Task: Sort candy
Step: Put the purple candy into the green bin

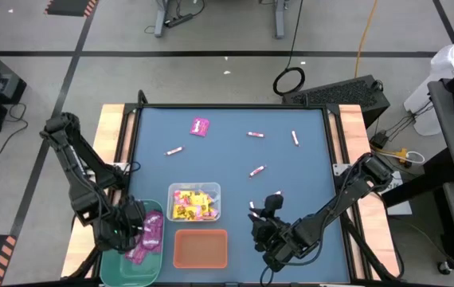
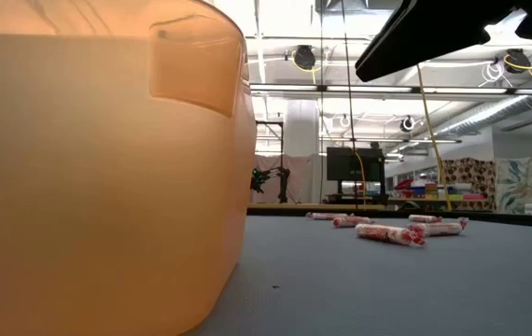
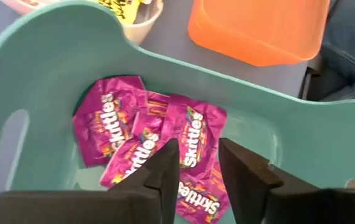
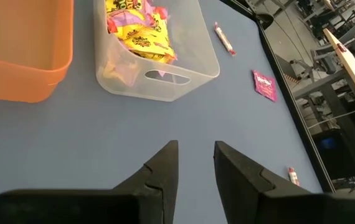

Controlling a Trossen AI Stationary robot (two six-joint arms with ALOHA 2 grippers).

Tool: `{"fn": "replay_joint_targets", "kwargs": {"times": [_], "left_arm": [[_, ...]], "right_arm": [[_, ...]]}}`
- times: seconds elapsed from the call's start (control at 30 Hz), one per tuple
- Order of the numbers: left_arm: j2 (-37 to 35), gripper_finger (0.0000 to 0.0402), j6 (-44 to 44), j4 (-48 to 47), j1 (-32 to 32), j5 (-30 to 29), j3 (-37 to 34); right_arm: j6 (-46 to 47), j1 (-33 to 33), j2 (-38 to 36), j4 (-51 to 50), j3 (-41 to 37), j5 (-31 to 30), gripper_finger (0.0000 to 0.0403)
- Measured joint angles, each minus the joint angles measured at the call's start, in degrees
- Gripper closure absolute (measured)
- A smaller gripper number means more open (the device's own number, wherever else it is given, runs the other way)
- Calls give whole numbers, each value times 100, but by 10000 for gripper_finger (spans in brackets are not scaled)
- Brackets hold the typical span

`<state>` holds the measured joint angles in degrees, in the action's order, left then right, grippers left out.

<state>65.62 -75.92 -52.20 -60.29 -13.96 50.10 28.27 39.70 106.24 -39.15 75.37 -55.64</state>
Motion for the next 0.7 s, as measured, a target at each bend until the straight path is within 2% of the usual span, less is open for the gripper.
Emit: {"fn": "replay_joint_targets", "kwargs": {"times": [0.2,0.37,0.47,0.7], "left_arm": [[-8,281,377,812,188,4,-2],[-10,281,1392,1703,415,-137,-2],[-10,281,2211,1962,662,-878,-2],[-10,281,3860,2504,1378,-3470,-2]], "right_arm": [[-48,-4,0,37,1,-66,310],[-577,-43,-2,73,0,-732,310],[-988,-110,-4,74,2,-905,310],[-1633,-512,-4,-124,2,-812,310]]}}
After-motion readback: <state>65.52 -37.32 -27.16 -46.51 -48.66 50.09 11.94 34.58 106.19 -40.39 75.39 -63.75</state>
